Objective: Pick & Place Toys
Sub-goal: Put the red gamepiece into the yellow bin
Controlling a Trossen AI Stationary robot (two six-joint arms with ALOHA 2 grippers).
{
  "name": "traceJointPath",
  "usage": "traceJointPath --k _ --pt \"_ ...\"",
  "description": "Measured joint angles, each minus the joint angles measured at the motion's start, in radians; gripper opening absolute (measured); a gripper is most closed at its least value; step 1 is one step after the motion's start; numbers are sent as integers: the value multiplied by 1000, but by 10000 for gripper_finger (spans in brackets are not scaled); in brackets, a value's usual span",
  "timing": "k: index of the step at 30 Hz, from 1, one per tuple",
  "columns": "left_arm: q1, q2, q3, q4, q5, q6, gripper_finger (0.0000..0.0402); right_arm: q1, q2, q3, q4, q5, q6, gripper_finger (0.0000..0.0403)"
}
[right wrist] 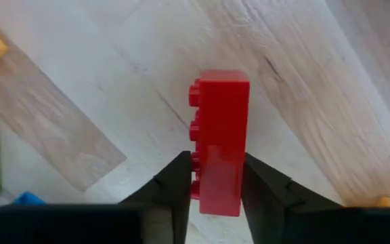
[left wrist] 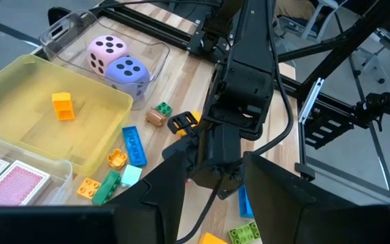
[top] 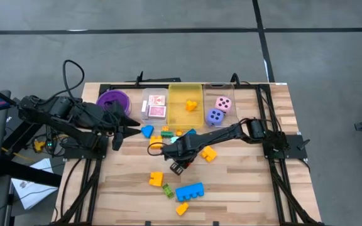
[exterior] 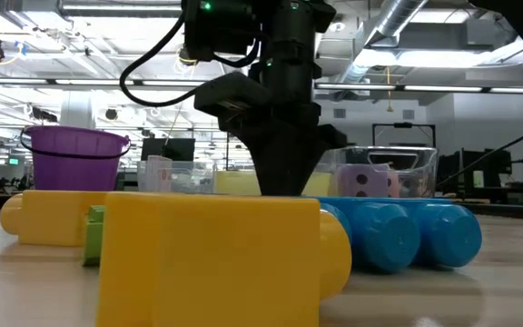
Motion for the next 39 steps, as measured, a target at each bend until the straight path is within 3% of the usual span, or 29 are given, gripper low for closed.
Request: traceJointPath --k 17,25,39 --pt "0 0 0 -1 1 -1 145 -5 -12 0 -2 -16 -2 94" --pt "0 1 0 -2 2 -1 145 -28 -77 20 -4 -35 -31 94" --pt "0 0 0 -2 5 -23 145 -246 -290 22 0 75 -136 93"
